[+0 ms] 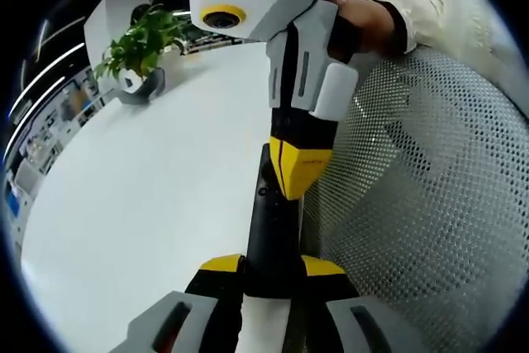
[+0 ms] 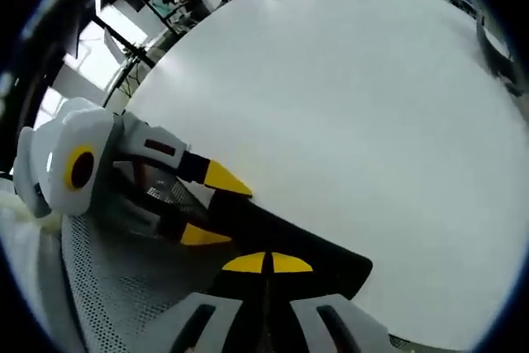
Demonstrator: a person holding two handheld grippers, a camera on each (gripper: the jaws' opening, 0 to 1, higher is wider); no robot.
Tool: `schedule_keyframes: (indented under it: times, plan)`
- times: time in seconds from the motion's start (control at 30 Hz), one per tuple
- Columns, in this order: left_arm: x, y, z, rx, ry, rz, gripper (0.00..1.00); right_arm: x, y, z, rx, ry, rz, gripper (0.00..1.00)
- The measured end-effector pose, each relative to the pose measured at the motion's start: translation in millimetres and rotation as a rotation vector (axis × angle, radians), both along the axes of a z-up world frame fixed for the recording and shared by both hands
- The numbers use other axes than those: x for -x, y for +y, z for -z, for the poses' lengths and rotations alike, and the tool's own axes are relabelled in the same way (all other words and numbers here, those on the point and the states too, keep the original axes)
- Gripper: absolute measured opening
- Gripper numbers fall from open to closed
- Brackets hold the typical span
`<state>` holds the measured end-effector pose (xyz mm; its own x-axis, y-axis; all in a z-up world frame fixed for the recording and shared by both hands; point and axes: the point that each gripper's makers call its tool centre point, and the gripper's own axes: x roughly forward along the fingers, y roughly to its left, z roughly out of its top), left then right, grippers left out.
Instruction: Press the specified remote control buttons in sequence, fully releasing each button before pressing the next.
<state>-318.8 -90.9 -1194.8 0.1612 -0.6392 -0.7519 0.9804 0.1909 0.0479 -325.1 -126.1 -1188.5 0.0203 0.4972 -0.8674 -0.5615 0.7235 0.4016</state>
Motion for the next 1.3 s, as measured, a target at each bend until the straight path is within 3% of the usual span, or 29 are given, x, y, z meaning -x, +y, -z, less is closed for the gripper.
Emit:
schedule_keyframes:
  times: [0.23, 0.4, 0.67, 0.93, 1.3]
  plan:
    - [-0.5, -0.5, 1.2, -0.006, -0.016, 0.014, 0.25, 0.3, 0.4, -0.4, 0.01, -0.01, -0.014, 0.0]
    - [-1.7, -0.1, 2.2, -0.009, -0.019, 0.013, 0.26, 1.3, 1.4, 0.0, 0.043, -0.056, -0.053, 0.0]
    - [-2.7, 0.3, 3.5, -0.011, -0.019, 0.013, 0.27, -0.3, 0.0, 1.4, 0.04, -0.041, -0.027, 0.0]
    - [-3.1, 0.8, 4.0, -0.018, -0.03, 0.021, 0.27, -3.0, -0.7, -1.5, -0.007, 0.015, 0.04, 0.0]
    - [-3.6, 0.8, 3.7, -0.023, -0.02, 0.007, 0.27, -14.1, 10.9, -12.1, -0.114, -0.008, 0.099, 0.0]
